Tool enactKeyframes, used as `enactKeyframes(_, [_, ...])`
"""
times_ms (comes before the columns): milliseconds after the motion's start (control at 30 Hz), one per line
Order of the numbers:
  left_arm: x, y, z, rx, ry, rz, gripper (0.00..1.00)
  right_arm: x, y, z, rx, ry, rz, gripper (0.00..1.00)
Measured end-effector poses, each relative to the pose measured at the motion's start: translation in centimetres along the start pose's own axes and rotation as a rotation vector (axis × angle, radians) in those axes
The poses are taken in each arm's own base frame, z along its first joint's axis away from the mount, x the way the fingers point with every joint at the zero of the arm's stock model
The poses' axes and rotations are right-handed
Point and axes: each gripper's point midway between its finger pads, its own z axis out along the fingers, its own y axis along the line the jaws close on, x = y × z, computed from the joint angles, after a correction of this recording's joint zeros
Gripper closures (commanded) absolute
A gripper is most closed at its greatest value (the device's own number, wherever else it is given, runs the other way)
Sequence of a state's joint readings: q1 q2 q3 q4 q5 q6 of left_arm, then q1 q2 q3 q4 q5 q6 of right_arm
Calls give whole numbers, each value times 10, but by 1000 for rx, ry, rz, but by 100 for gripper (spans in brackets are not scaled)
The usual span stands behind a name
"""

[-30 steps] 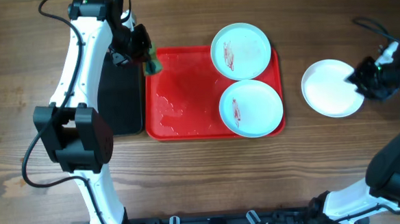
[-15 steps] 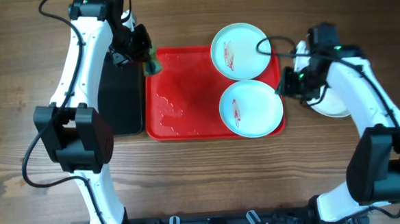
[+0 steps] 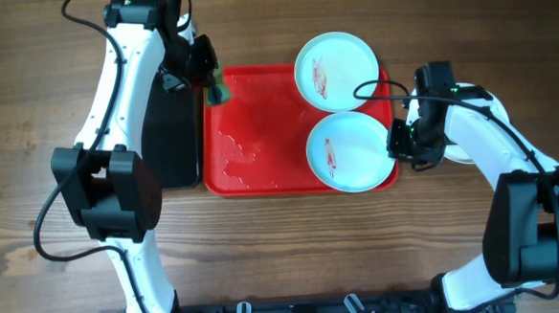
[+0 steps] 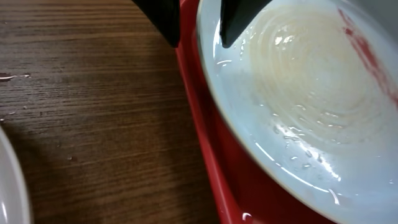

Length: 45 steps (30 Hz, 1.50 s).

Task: Clean dirty plates on tray and stack at the side
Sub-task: 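Move right gripper back and pinch the rim of the lower blue plate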

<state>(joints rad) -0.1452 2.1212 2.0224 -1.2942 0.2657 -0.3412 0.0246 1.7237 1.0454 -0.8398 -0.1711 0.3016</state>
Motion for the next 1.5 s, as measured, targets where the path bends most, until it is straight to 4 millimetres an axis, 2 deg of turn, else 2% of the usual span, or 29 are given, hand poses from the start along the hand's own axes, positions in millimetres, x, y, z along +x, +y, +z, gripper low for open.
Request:
enactKeyframes(133, [0,0,0,-3,-2,0,96,0,-1,3,0,-4,10,95])
enactKeyframes(433, [-1,1,0,-6,-3,0,96,0,0,3,-4,-5,9,96])
enactKeyframes(567, [-1,1,0,-6,-3,0,96,3,10,3,-52,10,-27,96])
enactKeyframes(733, [-1,1,0,-5,-4,0,96,16,42,6,-113,37,-102,96])
enactKeyframes(800, [-1,1,0,-5,-5,0,96,26,71,10,-141,40,-160,96])
enactKeyframes(933, [-1,1,0,-5,-5,0,96,38,117,14,-191,15,-167,96])
enactKeyframes(1067, [-1,1,0,-5,-5,0,96,45,155,16,-244,-23,-119,96])
enactKeyframes(1200, [-1,1,0,-5,-5,0,96,44,176,17,-252,-84,-57,96])
enactKeyframes(1300, [-1,1,0,-5,-5,0,96,39,176,18,-203,-147,8,96])
enactKeyframes(1333, [-1,1,0,-5,-5,0,96,36,175,18,-196,-166,20,92])
enactKeyframes(1367, [-1,1,0,-5,-5,1,96,31,174,17,-188,-189,34,77])
enactKeyframes(1500, [-1,1,0,-5,-5,0,96,16,176,14,-185,-264,26,59])
